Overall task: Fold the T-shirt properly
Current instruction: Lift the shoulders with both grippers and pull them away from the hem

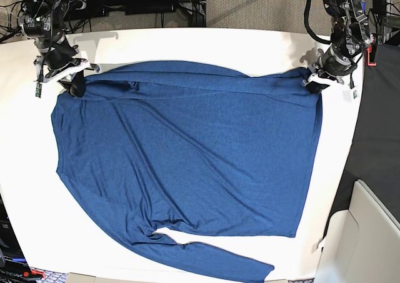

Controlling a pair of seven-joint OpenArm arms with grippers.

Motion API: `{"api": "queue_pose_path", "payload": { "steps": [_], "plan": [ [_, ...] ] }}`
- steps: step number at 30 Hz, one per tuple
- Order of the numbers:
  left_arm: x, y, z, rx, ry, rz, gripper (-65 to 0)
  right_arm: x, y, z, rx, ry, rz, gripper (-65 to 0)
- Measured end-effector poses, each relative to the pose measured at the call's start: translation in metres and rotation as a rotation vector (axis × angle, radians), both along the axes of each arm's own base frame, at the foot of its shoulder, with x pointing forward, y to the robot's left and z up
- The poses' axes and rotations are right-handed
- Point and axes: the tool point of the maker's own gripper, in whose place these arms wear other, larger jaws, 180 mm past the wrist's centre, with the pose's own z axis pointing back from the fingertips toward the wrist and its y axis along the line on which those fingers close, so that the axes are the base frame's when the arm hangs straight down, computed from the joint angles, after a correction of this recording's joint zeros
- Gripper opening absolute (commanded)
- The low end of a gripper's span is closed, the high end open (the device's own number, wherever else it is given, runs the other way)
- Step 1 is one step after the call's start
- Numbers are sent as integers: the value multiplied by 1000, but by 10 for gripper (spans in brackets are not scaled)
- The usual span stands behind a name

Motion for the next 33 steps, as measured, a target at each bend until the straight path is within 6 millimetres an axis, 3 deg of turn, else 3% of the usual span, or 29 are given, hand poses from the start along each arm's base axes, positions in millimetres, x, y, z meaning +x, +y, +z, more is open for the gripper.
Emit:
{"api": "queue_pose_path", "payload": {
  "steps": [8, 13, 20, 25, 27, 30, 33],
  "plan": [
    [-6, 4, 8, 23, 15, -25, -649, -6, 0, -4, 0, 15, 1, -648],
    [-27, 17, 19, 49, 16, -19, -649, -26, 0, -16, 0, 72, 1, -648],
    [-46, 29, 21, 52, 56, -50, -649, -46, 8, -19, 101, 86, 19, -648],
    [-41, 42, 46, -3, -27, 9, -649, -36, -10, -7, 84, 38, -20, -648],
    [-35, 43, 55, -12, -57, 13, -649, -20, -14, 4, 76, -9, -30, -648],
    [-10, 36, 71, -37, -128, 6, -649, 13, -13, 30, 80, -117, -21, -648],
    [21, 34, 93, -41, -223, 3, -649, 31, -17, 41, 44, -155, -12, -648]
  ]
}}
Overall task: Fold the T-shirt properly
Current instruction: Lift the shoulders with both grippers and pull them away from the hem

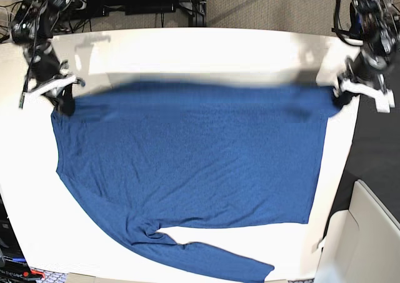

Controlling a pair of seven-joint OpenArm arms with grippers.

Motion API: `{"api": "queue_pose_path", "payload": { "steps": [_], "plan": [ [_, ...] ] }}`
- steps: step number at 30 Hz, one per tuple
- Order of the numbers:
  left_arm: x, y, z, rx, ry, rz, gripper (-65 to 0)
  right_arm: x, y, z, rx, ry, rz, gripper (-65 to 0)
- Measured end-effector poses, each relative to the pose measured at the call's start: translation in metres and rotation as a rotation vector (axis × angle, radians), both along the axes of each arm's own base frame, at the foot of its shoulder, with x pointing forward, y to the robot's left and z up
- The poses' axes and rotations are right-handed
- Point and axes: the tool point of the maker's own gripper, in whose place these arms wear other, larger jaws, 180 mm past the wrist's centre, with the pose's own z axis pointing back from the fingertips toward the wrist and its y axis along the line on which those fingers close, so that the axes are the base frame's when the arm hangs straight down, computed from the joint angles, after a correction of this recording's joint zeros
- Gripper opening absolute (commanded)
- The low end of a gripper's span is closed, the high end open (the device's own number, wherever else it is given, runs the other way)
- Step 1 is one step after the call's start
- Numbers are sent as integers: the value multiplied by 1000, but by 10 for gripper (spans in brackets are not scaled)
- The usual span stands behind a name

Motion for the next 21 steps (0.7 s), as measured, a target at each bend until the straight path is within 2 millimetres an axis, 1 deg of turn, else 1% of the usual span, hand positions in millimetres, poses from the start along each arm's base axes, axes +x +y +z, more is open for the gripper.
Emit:
{"api": "queue_pose_path", "payload": {
  "steps": [2, 3, 4, 6, 7, 9, 11, 14, 18, 21],
  "plan": [
    [13, -11, 4, -35, -14, -13, -649, 9, -8, -2, -26, 11, -16, -648],
    [19, -19, 4, -69, -13, -23, -649, 17, -12, -3, -23, 8, -30, -648],
    [25, -24, 6, -86, -30, -30, -649, 21, -13, -5, -18, 9, -34, -648],
    [42, -23, 10, -116, -59, -13, -649, 36, -14, -9, 26, 1, -40, -648],
    [46, -21, 9, -124, -62, -6, -649, 40, -15, -13, 39, 6, -42, -648],
    [54, -15, 1, -155, -52, 28, -649, 50, -17, -22, 79, 18, -59, -648],
    [56, -14, -14, -195, -20, 48, -649, 58, -18, -33, 115, 40, -68, -648],
    [64, -10, -34, -252, 22, 84, -649, 71, -17, -38, 158, 43, -72, -648],
    [80, 0, -39, -284, -2, 140, -649, 88, -14, -44, 213, 47, -75, -648],
    [88, -6, -47, -283, 13, 132, -649, 95, -17, -46, 235, 20, -99, -648]
  ]
}}
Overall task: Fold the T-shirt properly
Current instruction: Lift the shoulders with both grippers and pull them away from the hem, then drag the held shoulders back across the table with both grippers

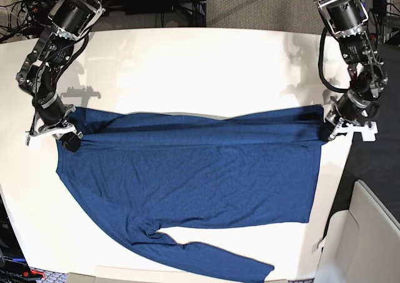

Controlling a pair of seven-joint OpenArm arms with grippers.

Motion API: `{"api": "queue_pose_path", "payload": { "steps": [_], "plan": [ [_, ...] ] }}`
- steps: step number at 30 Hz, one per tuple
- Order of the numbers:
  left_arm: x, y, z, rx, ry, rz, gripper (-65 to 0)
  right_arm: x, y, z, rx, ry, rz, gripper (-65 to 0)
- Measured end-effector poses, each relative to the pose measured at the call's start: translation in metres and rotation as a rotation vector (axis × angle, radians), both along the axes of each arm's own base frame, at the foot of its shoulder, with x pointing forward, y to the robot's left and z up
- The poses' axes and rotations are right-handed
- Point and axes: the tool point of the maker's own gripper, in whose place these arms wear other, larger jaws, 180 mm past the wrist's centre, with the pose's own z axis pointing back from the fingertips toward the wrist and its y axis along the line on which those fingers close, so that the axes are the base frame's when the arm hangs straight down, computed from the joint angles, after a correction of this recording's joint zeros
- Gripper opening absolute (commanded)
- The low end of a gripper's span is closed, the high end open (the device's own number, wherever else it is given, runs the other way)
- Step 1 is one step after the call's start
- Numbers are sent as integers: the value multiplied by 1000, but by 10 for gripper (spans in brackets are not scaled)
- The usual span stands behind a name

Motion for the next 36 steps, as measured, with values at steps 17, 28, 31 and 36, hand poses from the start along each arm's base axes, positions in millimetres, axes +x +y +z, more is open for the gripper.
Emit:
{"api": "queue_pose_path", "payload": {
  "steps": [17, 28, 31, 36],
  "plan": [
    [-6, -2, -25, 37, 86, -41, -419, -8, 4, -24, 37, 74, 5, -387],
    [-48, 7, -22, 101, 109, -71, -401, -51, -4, 4, -122, 42, 21, -385],
    [-51, 9, -28, 97, 125, -63, -401, -60, -5, 0, -133, 60, 23, -385],
    [-42, -2, -37, 31, 121, -49, -400, -67, -5, -6, -132, 78, 25, -385]
  ]
}}
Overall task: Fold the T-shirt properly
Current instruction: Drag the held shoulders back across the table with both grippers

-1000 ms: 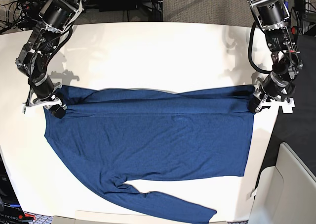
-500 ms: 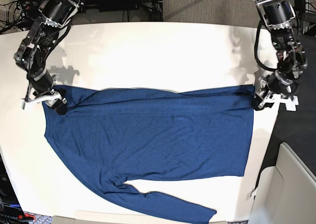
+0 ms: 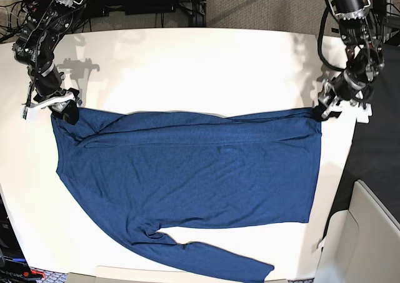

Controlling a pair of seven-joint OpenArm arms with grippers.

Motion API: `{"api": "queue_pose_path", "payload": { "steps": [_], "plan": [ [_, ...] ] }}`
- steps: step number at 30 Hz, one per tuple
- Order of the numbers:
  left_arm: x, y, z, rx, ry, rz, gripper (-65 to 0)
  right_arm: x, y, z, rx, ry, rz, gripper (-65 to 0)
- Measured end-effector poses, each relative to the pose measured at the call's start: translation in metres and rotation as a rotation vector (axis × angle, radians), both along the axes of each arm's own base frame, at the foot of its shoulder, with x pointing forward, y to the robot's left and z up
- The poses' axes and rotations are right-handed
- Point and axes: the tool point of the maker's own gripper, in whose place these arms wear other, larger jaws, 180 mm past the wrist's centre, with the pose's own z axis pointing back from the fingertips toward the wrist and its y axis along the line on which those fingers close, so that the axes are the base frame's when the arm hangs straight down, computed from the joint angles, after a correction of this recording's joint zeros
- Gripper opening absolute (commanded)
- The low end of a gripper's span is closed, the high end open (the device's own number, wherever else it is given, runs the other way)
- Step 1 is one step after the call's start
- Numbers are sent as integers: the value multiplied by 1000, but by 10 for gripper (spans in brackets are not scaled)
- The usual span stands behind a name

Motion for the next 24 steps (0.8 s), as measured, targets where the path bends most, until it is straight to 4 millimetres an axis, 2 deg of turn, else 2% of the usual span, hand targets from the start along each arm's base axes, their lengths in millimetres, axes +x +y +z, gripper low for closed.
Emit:
{"api": "queue_pose_path", "payload": {
  "steps": [3, 11, 13, 19, 24],
  "plan": [
    [14, -3, 2, -13, -14, 13, -400, -4, -8, 0, 5, -3, -30, -385],
    [21, -26, -1, -29, -13, -46, -406, -11, -19, 4, 33, -25, -69, -385],
    [22, -34, -1, -36, -14, -64, -444, -15, -23, 1, 31, -15, -80, -385],
    [25, -45, -3, -32, -1, -99, -642, -21, -28, -4, 38, -1, -101, -384],
    [26, -42, -2, -27, -3, -97, -642, -30, -39, -30, 106, 69, -187, -381]
  ]
}}
